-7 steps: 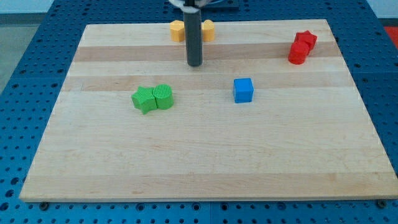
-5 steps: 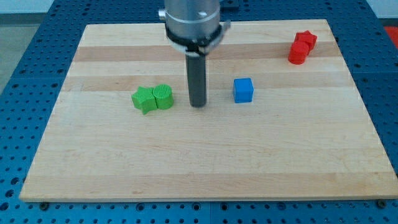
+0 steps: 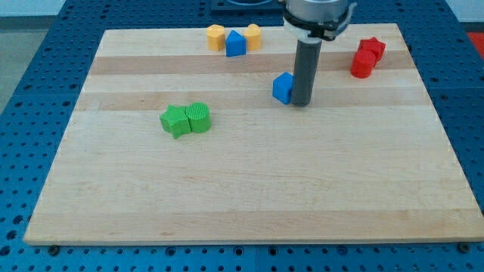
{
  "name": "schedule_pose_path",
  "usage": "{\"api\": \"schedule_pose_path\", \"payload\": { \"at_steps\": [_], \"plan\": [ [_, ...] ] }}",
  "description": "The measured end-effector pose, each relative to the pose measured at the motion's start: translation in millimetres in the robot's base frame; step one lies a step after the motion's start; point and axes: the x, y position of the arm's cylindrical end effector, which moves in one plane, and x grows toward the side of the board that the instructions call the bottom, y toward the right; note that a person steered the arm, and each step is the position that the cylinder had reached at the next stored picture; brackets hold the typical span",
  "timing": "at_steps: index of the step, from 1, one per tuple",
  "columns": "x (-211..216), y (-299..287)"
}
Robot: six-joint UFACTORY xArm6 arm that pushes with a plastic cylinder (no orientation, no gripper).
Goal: Push the green star closer to the blue cube
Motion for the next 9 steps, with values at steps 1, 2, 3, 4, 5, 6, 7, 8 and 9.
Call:
{"api": "schedule_pose_path", "payload": {
  "at_steps": [1, 2, 3, 4, 5, 6, 7, 8, 9],
  "plan": [
    [-22.7, -7.3],
    [-29.5, -31.9],
    [-29.6, -56.2],
    [-41.2, -70.4],
    [-54.6, -88.4],
    [-65.0, -107.8],
    [-68.2, -122.7],
    [-40.6, -134.5],
    [-13.6, -173.7]
  ]
}}
